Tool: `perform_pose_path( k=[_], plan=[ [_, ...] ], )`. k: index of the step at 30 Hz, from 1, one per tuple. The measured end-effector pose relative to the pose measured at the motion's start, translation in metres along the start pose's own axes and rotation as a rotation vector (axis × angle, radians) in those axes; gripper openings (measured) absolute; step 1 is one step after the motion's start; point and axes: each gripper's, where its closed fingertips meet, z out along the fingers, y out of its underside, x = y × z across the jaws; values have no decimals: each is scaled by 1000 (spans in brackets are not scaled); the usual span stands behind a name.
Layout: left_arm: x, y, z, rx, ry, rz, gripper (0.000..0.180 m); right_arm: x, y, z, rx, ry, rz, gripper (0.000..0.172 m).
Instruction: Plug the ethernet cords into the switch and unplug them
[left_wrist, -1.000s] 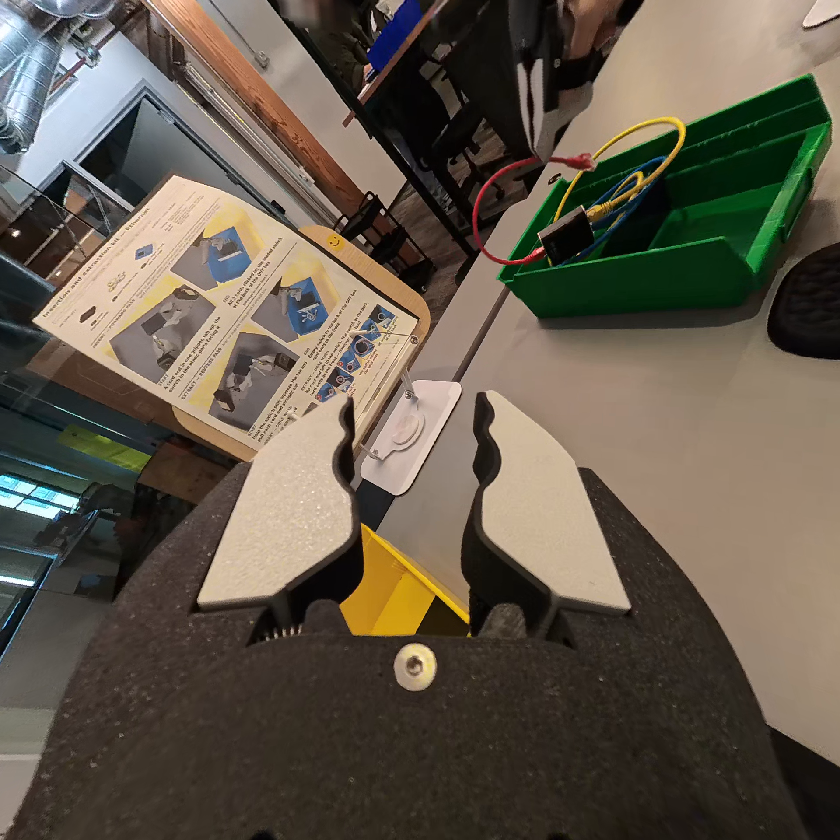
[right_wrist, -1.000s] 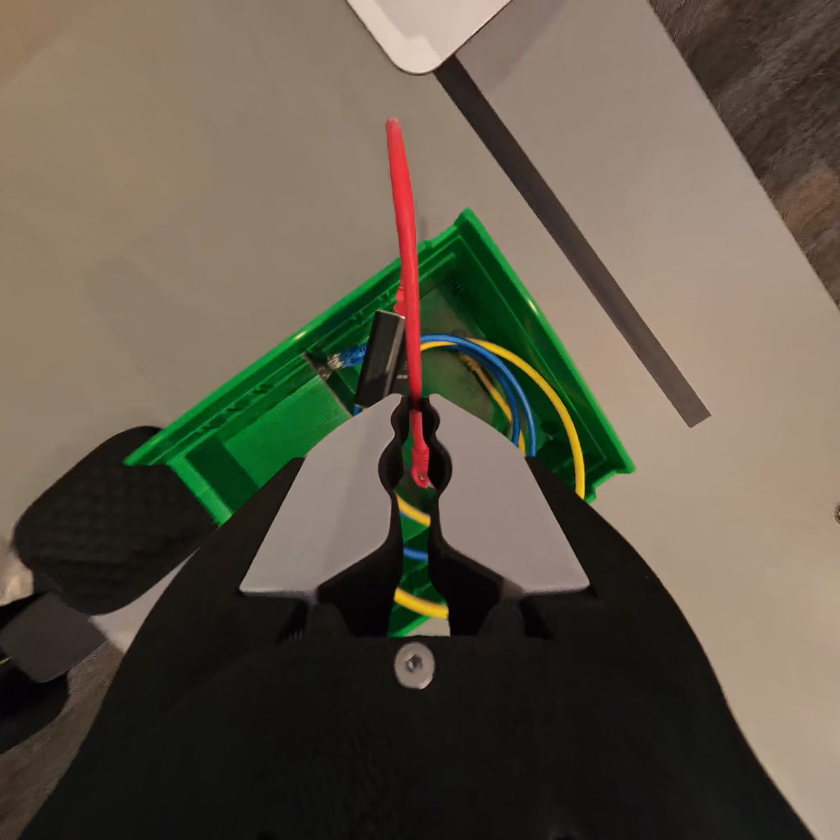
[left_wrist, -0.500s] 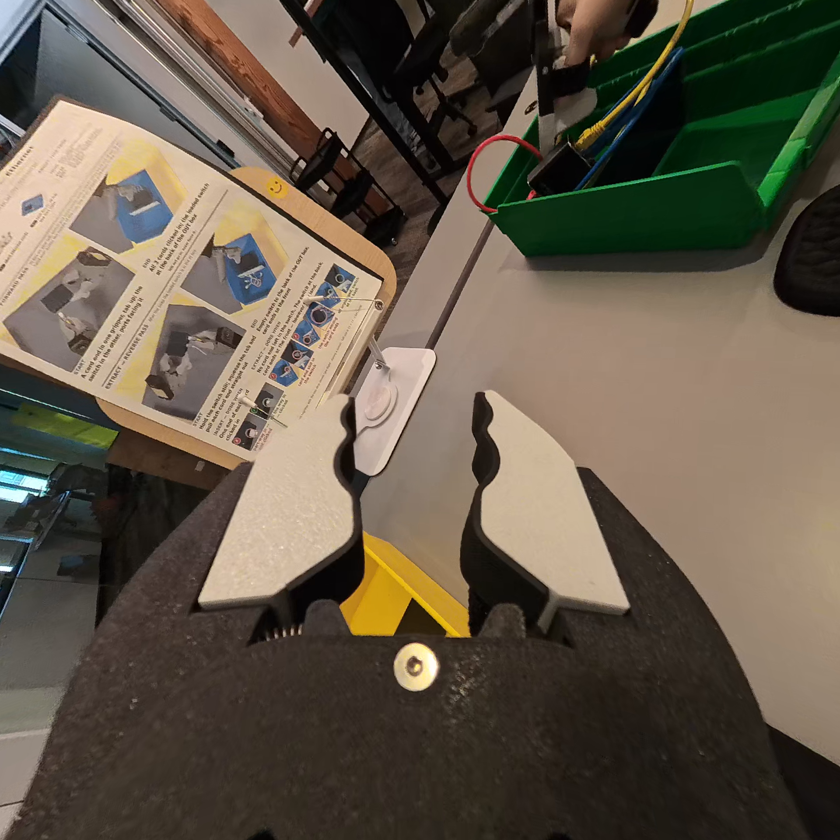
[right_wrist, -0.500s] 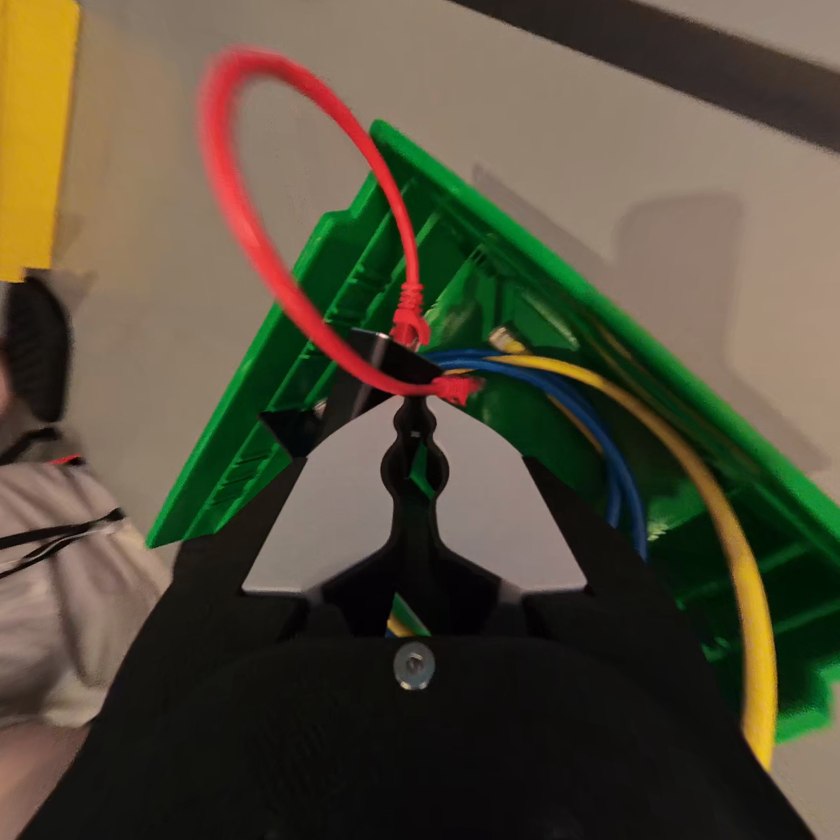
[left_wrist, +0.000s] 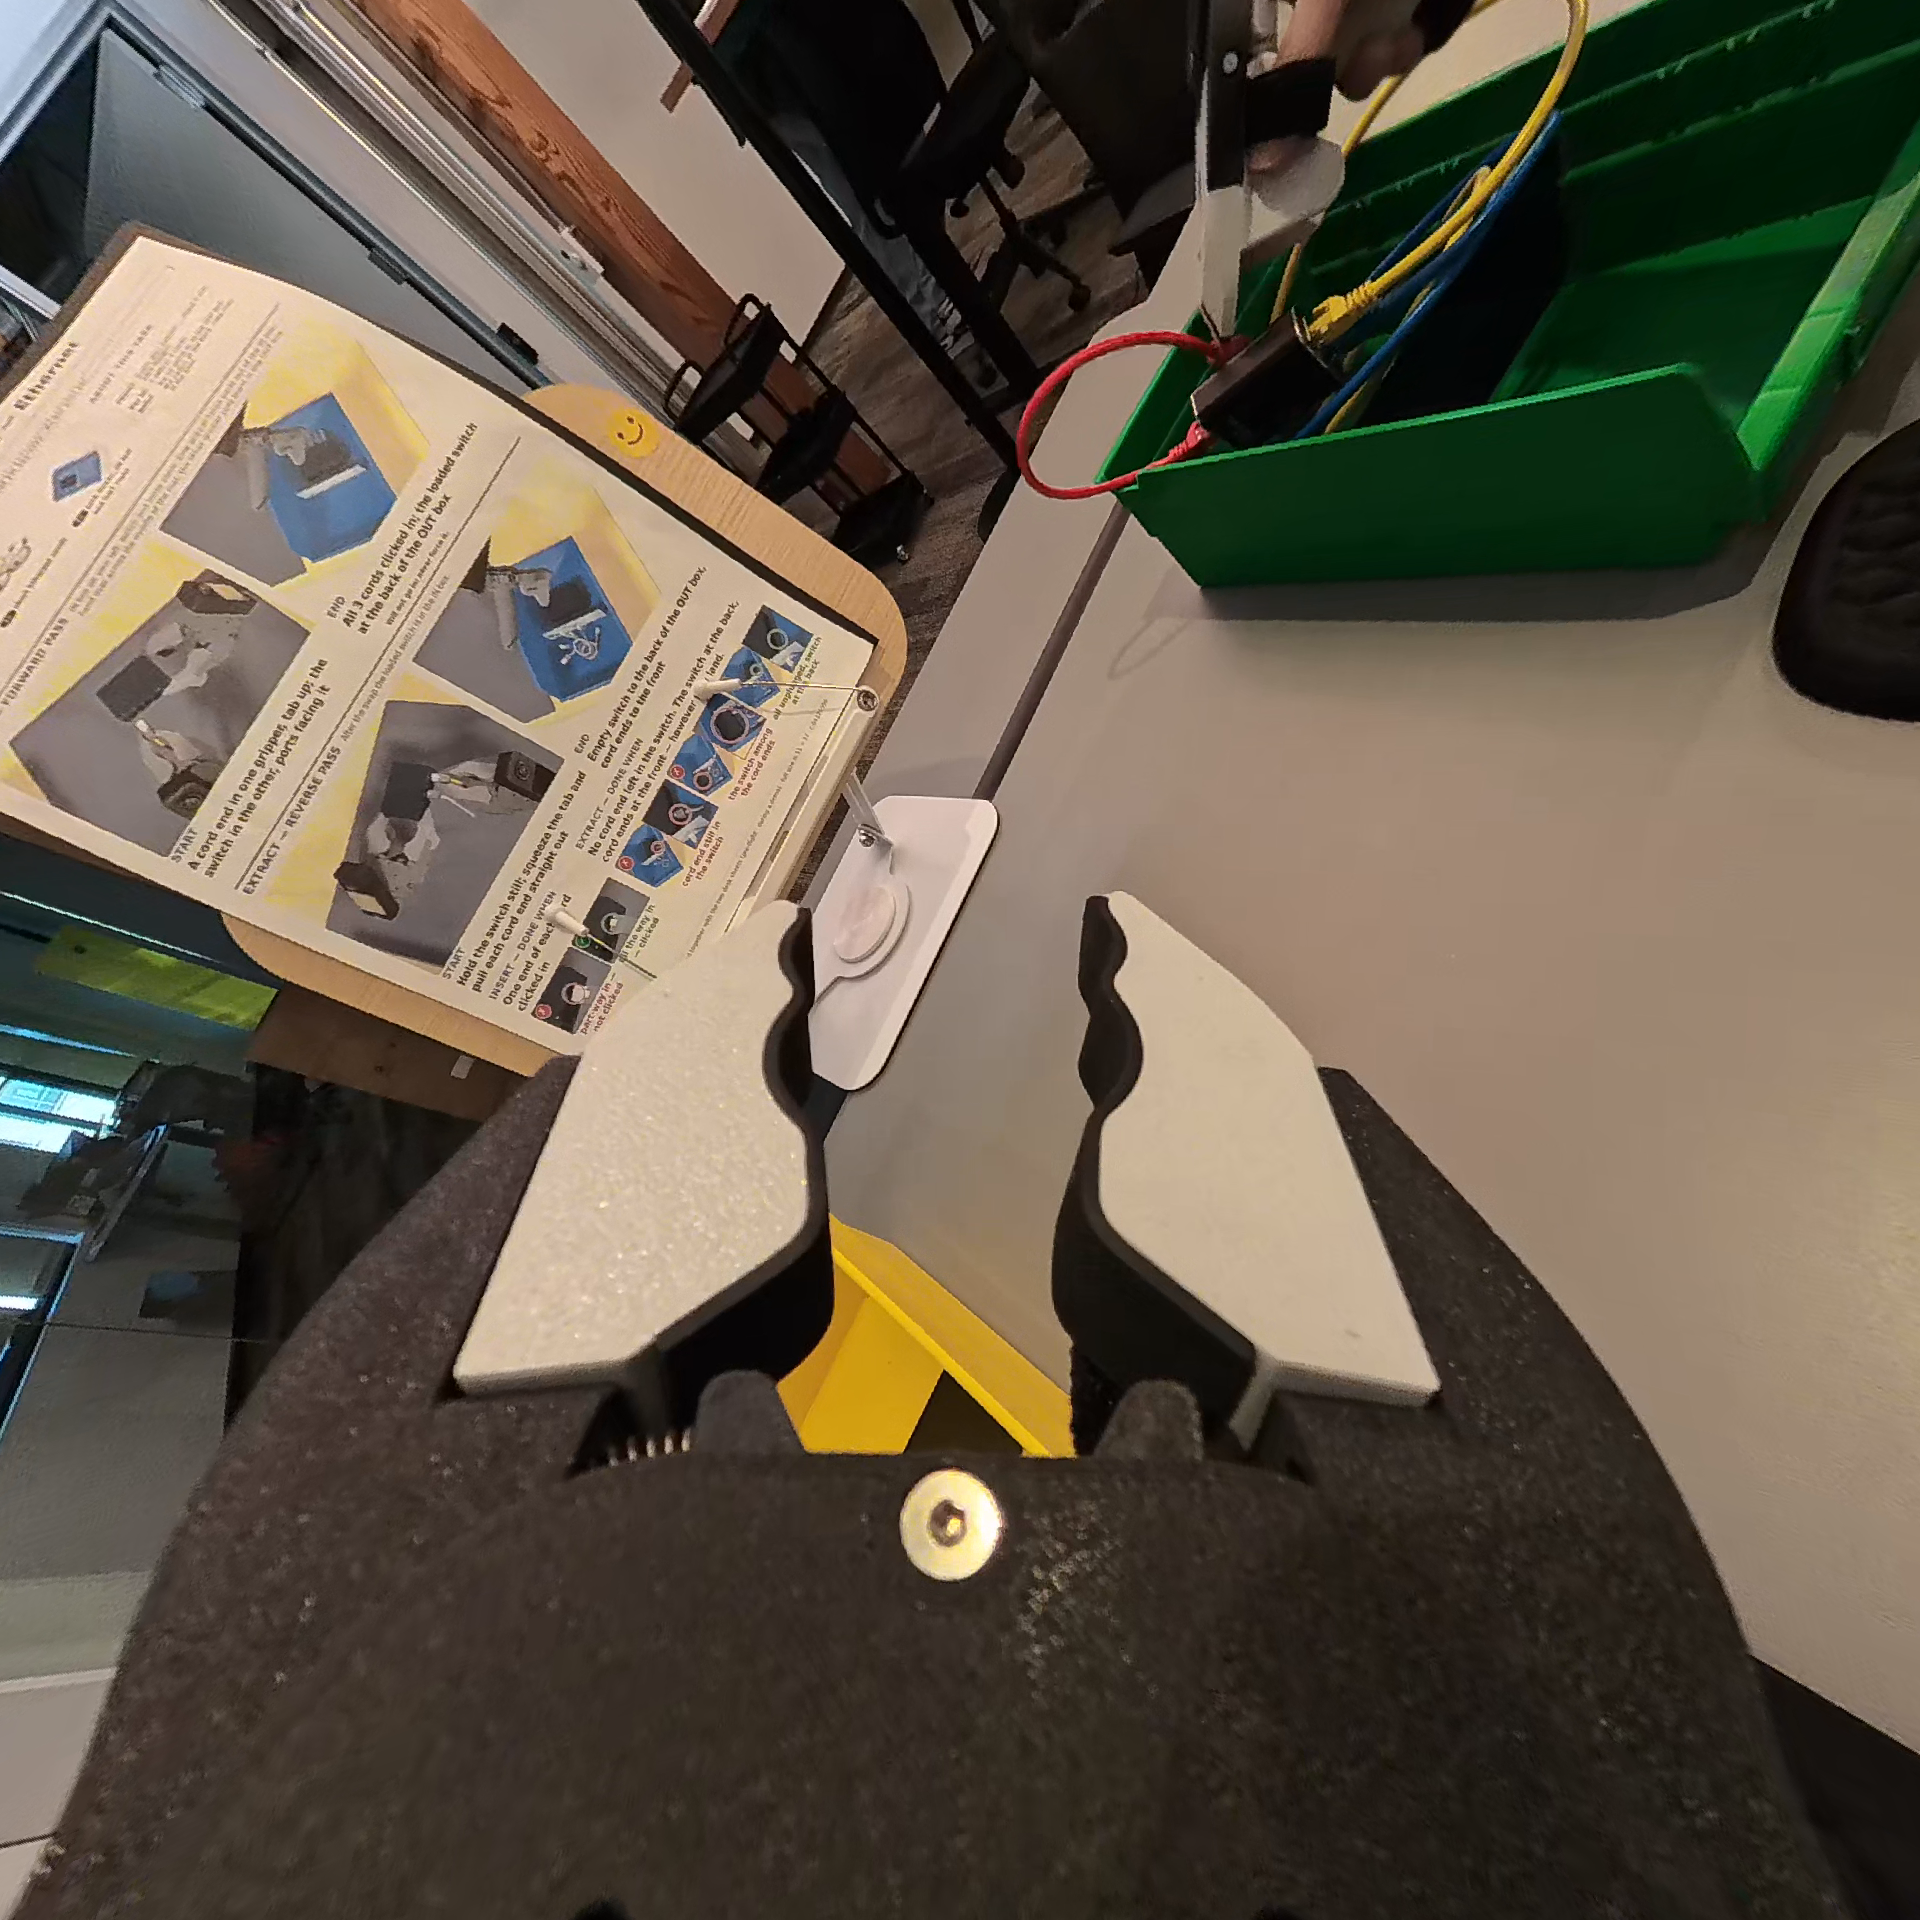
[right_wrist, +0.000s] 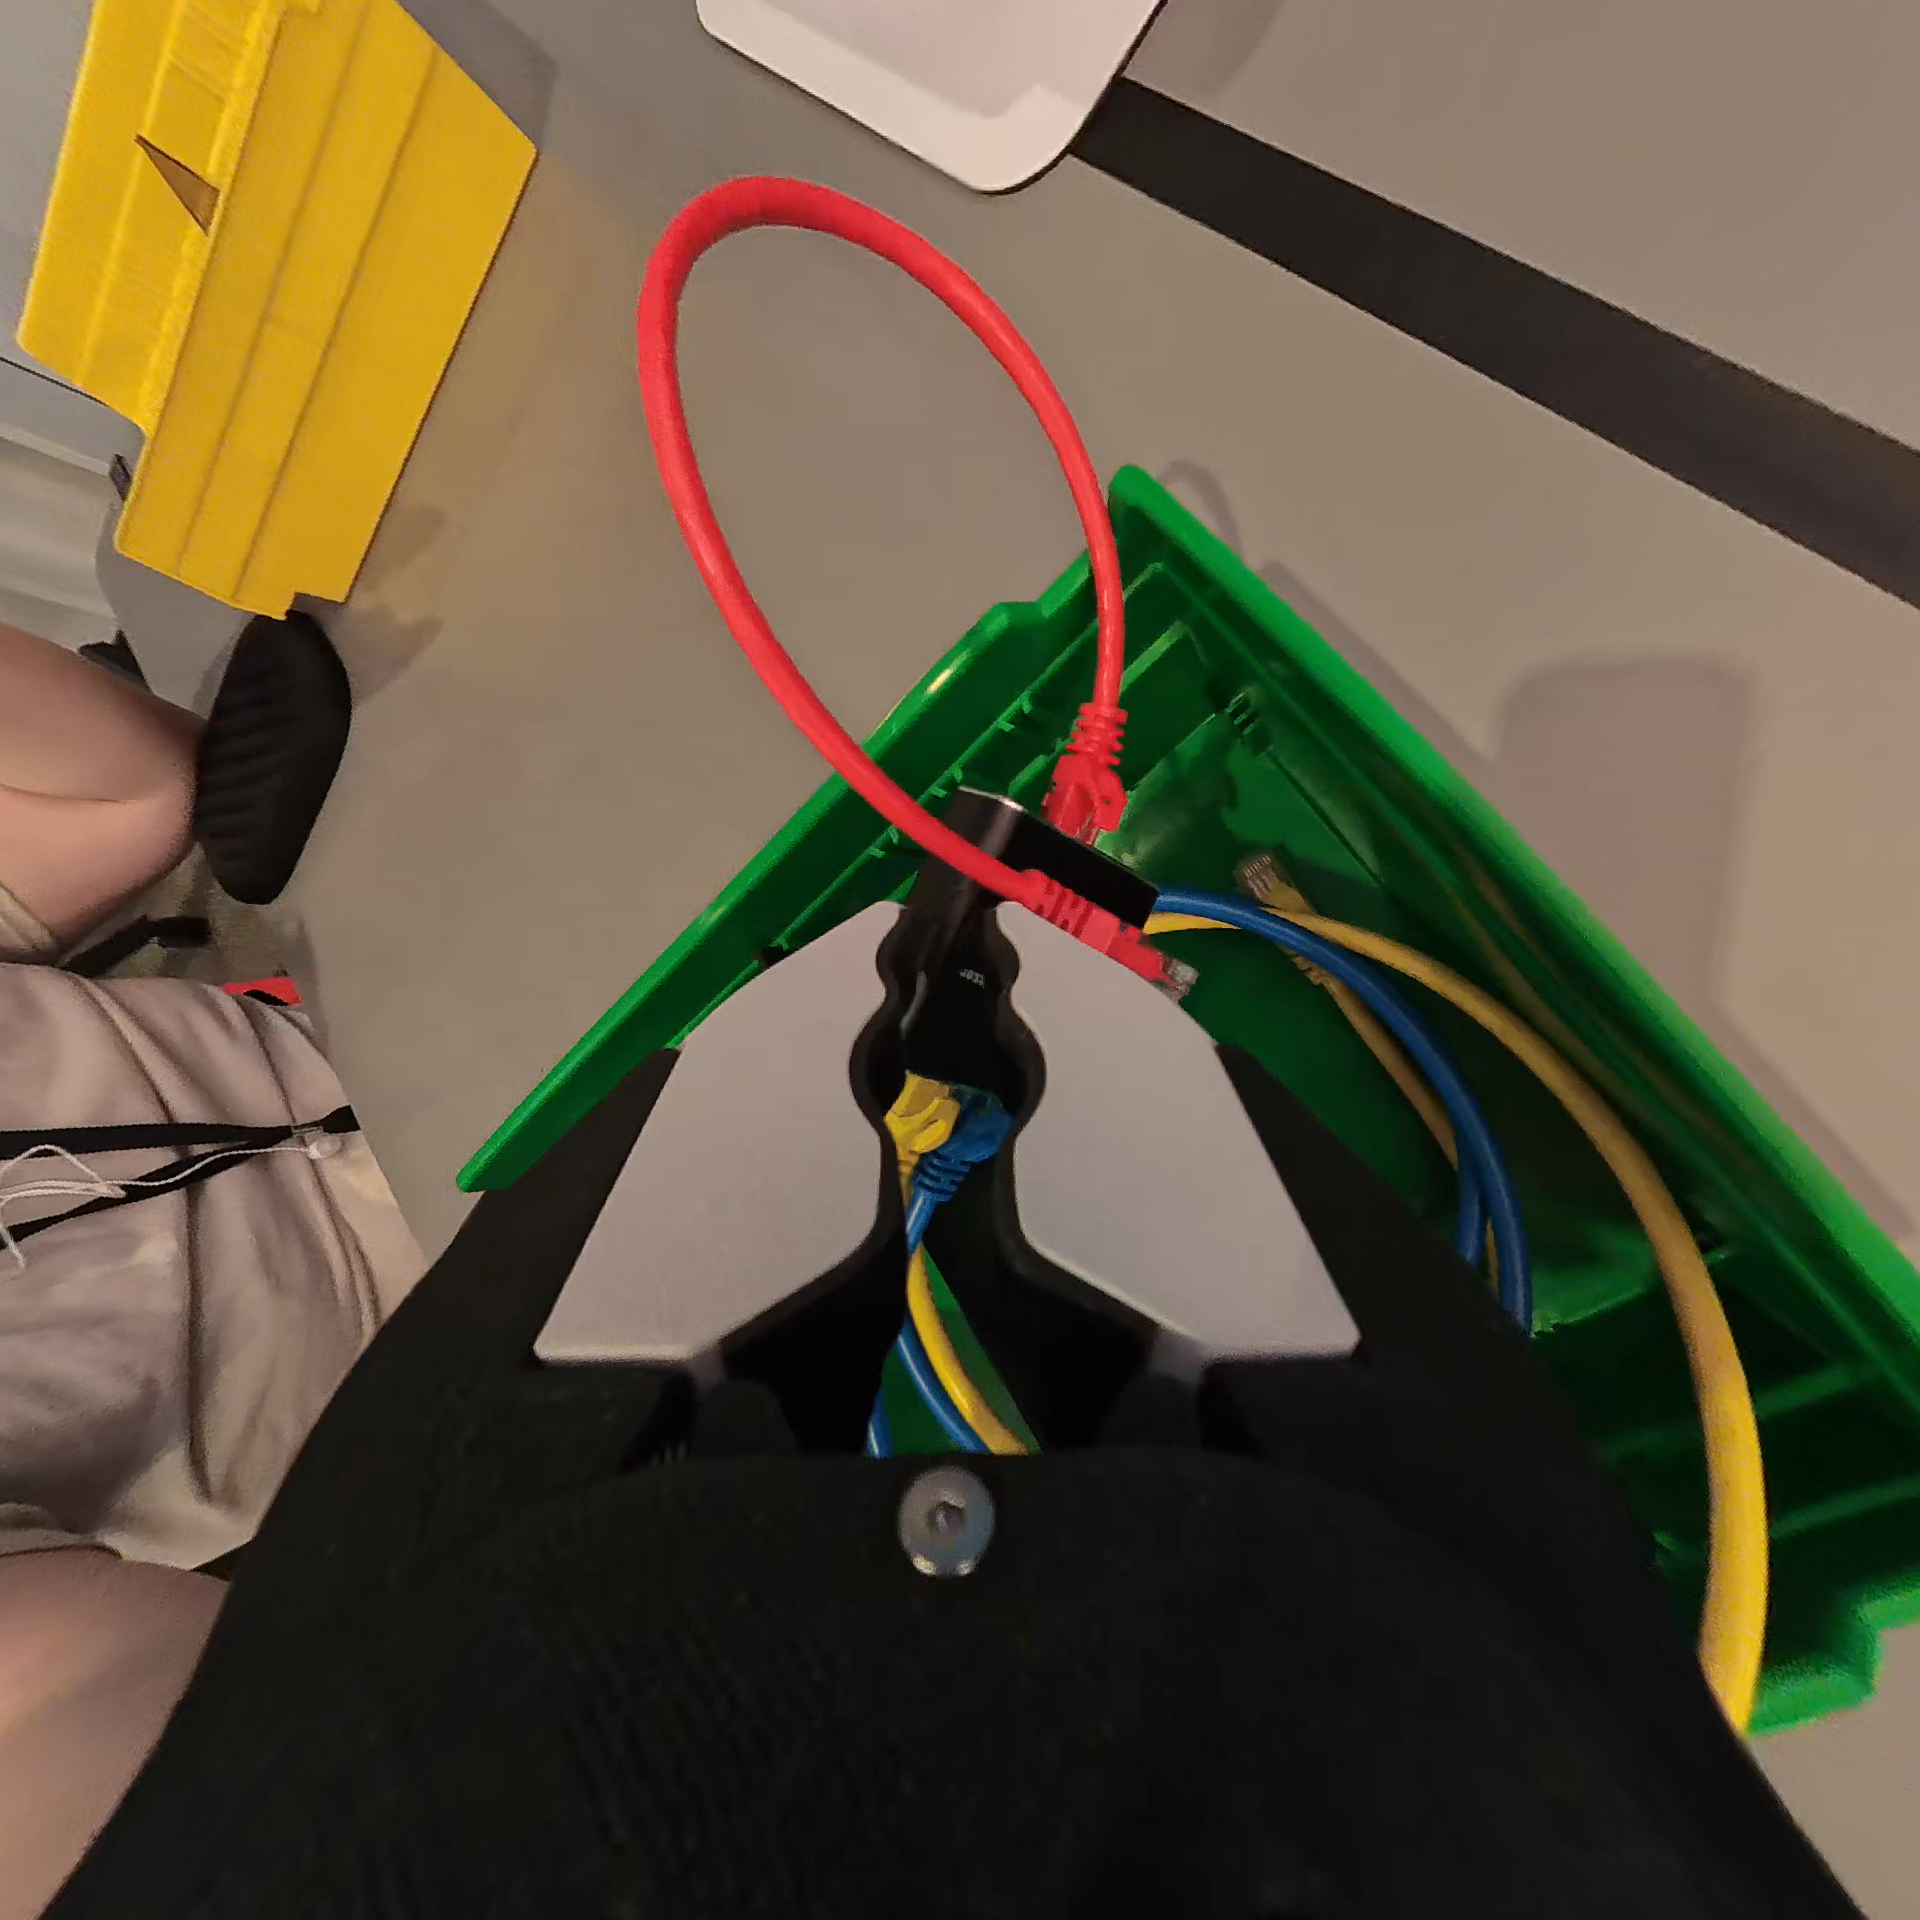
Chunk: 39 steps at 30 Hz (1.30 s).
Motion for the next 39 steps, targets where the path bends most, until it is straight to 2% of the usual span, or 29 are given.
perform_pose_path(
  k=[1, 12, 18, 19, 22, 24, 27, 29, 31, 36, 39],
  plan=[
    [0, 0, 0, 1, 0, 0, 49, -1, -1, -2, 3, 9, -12, 13],
    [-1, -4, -5, 15, -7, 4, 49, -6, -27, -16, 59, 167, -185, 13],
    [1, -4, -3, 14, -1, 3, 49, -22, -79, -28, 184, 376, -419, 23],
    [1, -3, -1, 11, 1, 3, 49, -23, -82, -21, 157, 393, -443, 25],
    [2, 0, 1, -6, 1, 13, 49, -39, -83, 9, 62, 303, -403, 26],
    [1, 0, 0, -3, -2, 10, 49, -51, -89, 24, 60, 305, -425, 27],
    [-1, -1, -2, 6, -3, 0, 48, -59, -85, 50, -31, 336, -439, 32],
    [-2, 0, -2, 1, -7, 1, 48, -66, -72, 72, -131, 292, -274, 32],
    [-2, 0, -3, -1, -9, 5, 49, -79, -72, 97, -128, 226, -155, 34],
    [-3, -2, -8, 10, -14, 5, 49, -54, -75, 122, -132, 462, -111, 51],
    [-3, -4, -11, 18, -17, 8, 49, -56, -77, 142, -152, 428, -68, 52]
  ],
)
